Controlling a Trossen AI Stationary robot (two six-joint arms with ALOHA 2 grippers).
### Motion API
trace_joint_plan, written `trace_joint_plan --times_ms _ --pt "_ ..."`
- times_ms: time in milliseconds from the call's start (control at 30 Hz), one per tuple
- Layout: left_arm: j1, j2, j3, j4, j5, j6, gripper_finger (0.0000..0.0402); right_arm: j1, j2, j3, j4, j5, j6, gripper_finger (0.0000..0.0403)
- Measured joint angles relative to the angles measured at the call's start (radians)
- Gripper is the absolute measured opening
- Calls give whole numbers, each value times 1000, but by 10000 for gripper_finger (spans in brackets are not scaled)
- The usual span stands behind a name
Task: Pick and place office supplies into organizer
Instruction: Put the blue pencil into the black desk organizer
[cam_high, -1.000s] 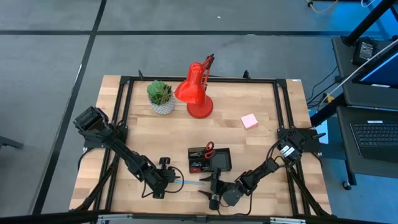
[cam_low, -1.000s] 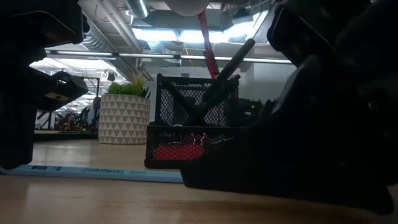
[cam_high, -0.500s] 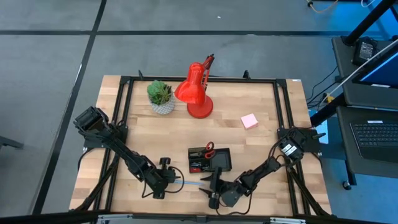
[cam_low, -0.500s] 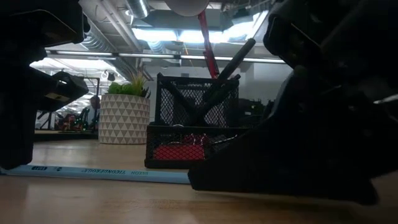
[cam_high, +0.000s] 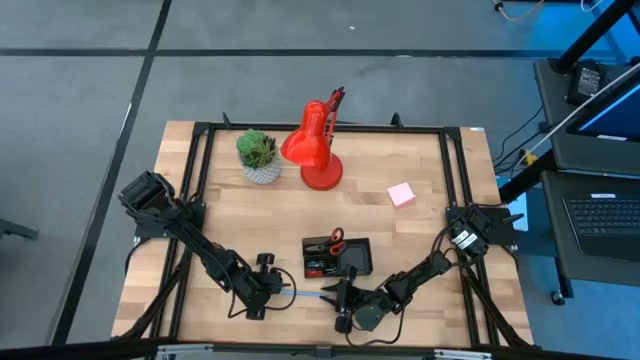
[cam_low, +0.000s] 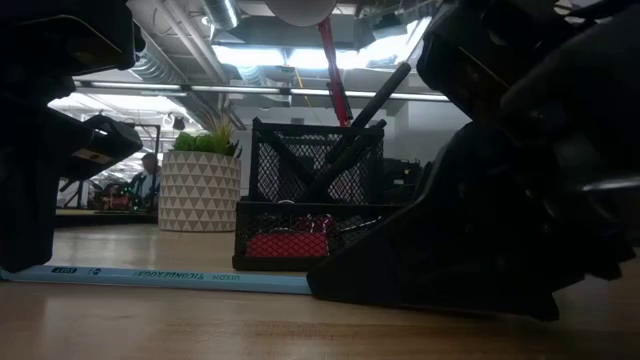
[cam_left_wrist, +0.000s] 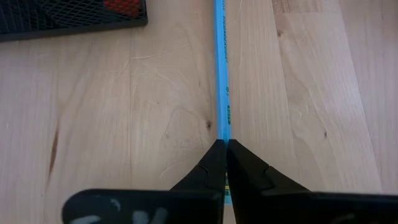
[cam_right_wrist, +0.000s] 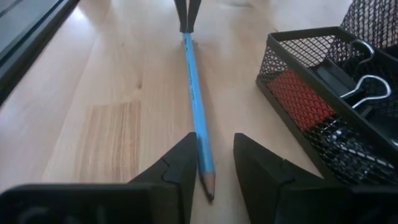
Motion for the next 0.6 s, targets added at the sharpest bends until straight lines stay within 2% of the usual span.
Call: trace_joint_plan --times_ms 267,400,600 --pt "0 0 0 0 1 0 4 0 0 0 -15 -10 -5 97" --pt "1 0 0 0 1 0 14 0 0 0 -15 -15 -5 72" --pt "2 2 -2 1 3 0 55 0 -2 0 -17 -29 -8 21"
